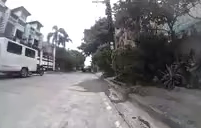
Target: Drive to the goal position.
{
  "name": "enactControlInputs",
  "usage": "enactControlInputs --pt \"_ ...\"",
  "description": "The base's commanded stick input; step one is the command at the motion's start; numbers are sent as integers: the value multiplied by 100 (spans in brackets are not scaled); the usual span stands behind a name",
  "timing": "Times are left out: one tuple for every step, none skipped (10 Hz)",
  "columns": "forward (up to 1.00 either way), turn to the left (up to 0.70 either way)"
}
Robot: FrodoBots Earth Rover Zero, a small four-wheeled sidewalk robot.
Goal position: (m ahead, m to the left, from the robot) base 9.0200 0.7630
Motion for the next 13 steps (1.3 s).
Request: enactControlInputs --pt "70 28" --pt "70 6" --pt "70 0" --pt "70 0" --pt "50 0" --pt "50 0" --pt "50 27" --pt "50 50" --pt "50 5" --pt "50 0" --pt "50 0" --pt "50 0" --pt "50 0"
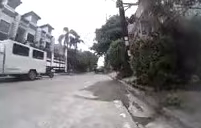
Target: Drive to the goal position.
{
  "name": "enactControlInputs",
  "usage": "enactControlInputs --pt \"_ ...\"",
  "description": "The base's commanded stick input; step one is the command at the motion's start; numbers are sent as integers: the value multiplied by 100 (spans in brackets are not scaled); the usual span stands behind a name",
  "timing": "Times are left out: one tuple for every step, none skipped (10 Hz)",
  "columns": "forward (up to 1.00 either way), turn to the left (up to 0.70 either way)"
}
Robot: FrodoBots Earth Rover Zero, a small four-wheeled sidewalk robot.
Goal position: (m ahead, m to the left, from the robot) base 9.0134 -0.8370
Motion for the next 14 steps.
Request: enactControlInputs --pt "50 0" --pt "50 0" --pt "50 0" --pt "50 0" --pt "50 0" --pt "50 0" --pt "50 0" --pt "50 0" --pt "50 0" --pt "50 0" --pt "50 0" --pt "50 0" --pt "50 0" --pt "50 0"
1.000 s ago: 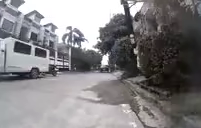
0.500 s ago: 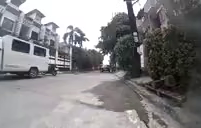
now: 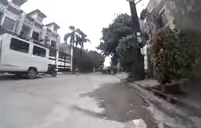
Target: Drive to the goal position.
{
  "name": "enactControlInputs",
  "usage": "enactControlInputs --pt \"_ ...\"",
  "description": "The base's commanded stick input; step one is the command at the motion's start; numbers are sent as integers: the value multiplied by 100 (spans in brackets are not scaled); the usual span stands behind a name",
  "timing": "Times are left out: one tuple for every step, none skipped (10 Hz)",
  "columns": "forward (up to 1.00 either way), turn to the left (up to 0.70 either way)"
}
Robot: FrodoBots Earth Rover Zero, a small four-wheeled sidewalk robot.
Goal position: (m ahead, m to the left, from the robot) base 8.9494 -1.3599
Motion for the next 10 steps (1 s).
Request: enactControlInputs --pt "50 0" --pt "50 0" --pt "50 0" --pt "50 0" --pt "50 0" --pt "50 0" --pt "50 0" --pt "50 0" --pt "50 0" --pt "50 0"
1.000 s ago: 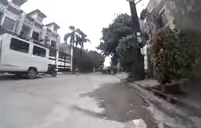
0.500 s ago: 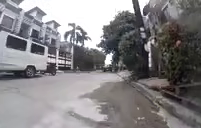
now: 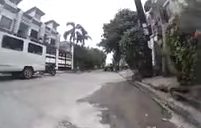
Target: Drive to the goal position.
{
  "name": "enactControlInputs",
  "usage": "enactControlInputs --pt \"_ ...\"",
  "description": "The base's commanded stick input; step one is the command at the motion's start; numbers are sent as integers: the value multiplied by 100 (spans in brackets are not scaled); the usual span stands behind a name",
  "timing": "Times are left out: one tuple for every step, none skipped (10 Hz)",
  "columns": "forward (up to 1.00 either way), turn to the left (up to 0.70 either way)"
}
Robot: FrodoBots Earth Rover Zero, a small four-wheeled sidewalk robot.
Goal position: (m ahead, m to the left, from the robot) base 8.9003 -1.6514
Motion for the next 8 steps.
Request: enactControlInputs --pt "50 0" --pt "50 0" --pt "50 0" --pt "50 0" --pt "50 0" --pt "50 0" --pt "50 0" --pt "50 0"
